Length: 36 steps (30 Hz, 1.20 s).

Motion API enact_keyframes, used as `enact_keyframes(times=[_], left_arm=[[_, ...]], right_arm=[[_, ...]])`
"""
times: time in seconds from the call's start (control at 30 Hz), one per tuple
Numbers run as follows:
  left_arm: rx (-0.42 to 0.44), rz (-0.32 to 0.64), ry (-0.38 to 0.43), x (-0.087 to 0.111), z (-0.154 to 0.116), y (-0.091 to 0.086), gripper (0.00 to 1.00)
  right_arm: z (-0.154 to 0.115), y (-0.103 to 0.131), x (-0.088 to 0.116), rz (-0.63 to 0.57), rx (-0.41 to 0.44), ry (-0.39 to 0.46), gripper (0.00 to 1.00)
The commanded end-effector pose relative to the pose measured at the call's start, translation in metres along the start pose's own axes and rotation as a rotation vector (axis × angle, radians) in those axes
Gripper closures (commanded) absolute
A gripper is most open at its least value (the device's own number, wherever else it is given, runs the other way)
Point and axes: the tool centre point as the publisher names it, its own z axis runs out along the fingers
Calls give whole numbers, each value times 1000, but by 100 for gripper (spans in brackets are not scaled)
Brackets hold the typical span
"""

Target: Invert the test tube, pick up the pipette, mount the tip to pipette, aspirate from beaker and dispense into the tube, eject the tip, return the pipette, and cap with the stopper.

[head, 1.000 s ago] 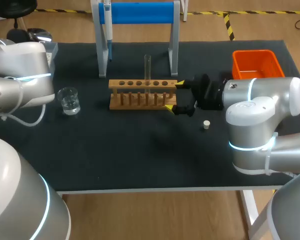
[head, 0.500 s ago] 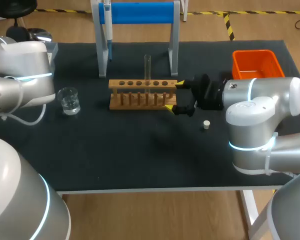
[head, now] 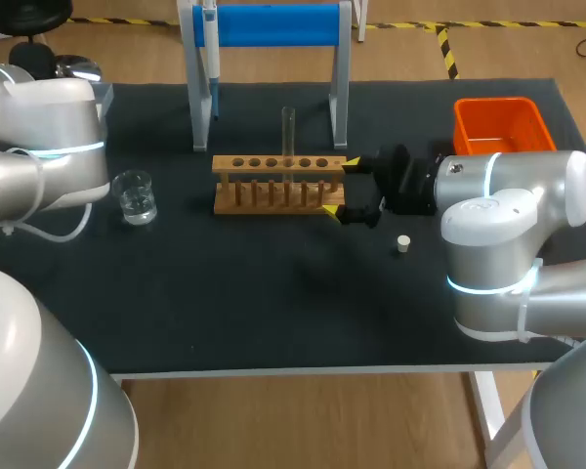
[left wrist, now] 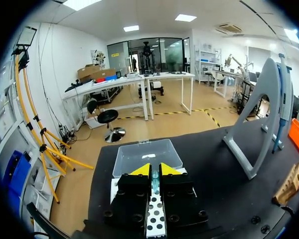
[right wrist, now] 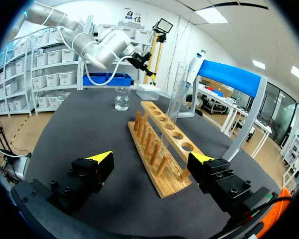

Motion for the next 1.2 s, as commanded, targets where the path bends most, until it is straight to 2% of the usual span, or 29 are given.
enact_keyframes(times=[0.03,0.2,0.33,0.6,0.77,1.0,1.1,1.17,1.2], left_arm=[[17,-2,-7,2,-10,-1,100],[46,-3,-21,2,-22,-9,100],[82,22,-5,10,-36,-19,100],[140,135,113,44,-82,-35,100],[161,234,236,79,-122,-40,100],[186,378,428,137,-184,-43,100],[194,435,566,167,-214,-39,100],[195,480,698,188,-233,-35,100],[195,480,698,188,-233,-35,100]], right_arm=[[1,-1,1,0,-4,-3,0],[1,-1,1,0,-4,-3,0],[1,-1,1,0,-4,-3,0],[1,-1,1,0,-4,-3,0],[1,-1,1,0,-4,-3,0],[1,-1,1,0,-4,-3,0],[1,-1,1,0,-4,-3,0],[1,-1,1,0,-4,-3,0],[1,-1,1,0,-4,-3,0]])
